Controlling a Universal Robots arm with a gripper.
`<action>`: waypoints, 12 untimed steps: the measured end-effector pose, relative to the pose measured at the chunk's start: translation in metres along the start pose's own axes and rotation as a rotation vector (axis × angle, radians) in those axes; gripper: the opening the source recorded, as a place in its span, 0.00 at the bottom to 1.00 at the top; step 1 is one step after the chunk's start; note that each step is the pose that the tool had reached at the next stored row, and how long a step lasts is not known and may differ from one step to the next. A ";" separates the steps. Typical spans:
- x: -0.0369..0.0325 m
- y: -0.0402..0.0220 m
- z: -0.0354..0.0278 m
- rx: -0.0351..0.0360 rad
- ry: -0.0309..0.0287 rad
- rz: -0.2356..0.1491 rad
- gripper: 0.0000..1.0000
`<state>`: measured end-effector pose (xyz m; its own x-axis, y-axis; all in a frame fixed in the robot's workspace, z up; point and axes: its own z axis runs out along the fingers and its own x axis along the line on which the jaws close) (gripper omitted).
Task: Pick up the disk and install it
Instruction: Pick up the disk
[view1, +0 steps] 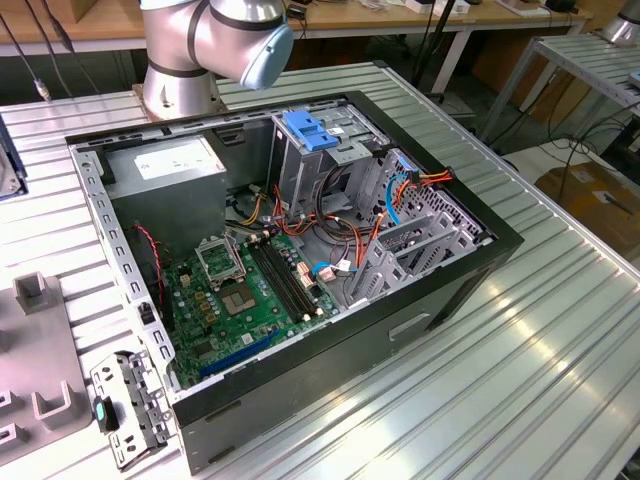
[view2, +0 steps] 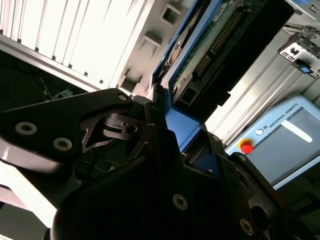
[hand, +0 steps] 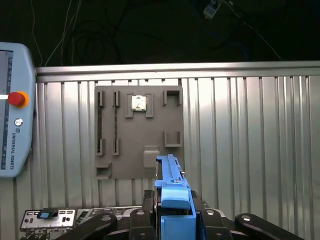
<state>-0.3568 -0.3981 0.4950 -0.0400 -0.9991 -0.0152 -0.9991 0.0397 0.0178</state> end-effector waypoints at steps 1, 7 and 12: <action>0.0000 -0.0035 0.0001 0.0002 0.0002 0.000 0.37; 0.0001 -0.0293 0.0000 0.0002 0.0013 0.000 0.37; -0.0002 -0.0510 -0.0001 0.0002 0.0023 0.000 0.37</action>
<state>-0.3058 -0.4000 0.4943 -0.0399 -0.9991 -0.0129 -0.9991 0.0397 0.0176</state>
